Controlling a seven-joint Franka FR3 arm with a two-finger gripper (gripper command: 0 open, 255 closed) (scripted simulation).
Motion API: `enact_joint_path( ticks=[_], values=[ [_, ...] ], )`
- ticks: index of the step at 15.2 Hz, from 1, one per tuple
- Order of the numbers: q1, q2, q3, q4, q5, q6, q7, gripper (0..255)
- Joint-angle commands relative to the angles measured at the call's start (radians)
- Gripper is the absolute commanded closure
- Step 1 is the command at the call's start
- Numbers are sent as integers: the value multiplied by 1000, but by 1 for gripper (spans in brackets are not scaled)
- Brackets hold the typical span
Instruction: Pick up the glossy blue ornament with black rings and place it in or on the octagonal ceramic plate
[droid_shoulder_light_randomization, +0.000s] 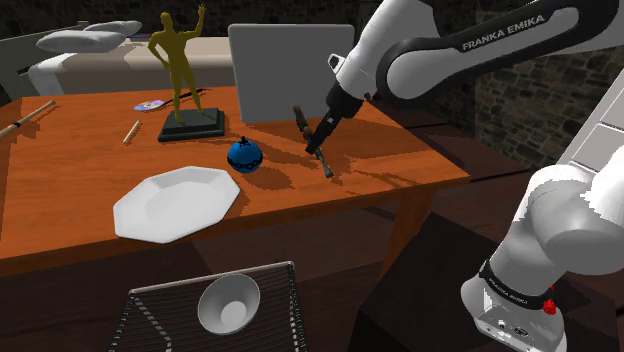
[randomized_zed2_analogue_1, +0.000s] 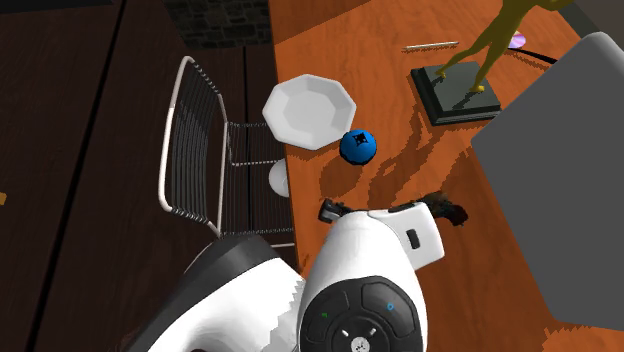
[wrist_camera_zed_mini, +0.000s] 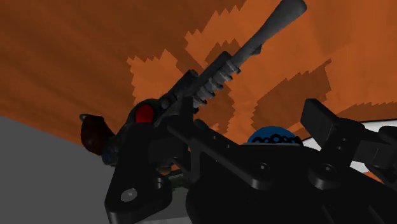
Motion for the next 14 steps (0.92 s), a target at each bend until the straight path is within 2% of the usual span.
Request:
enact_joint_path(
  ticks=[1, 5, 9, 14],
  values=[
    [31, 57, 0, 13, 28, 97, -35, 0],
    [108, 185, -16, 61, 108, 269, -136, 0],
    [208, 311, -50, 136, 253, 409, -300, 0],
    [222, 392, -51, 176, 296, 450, -338, 0]
  ],
)
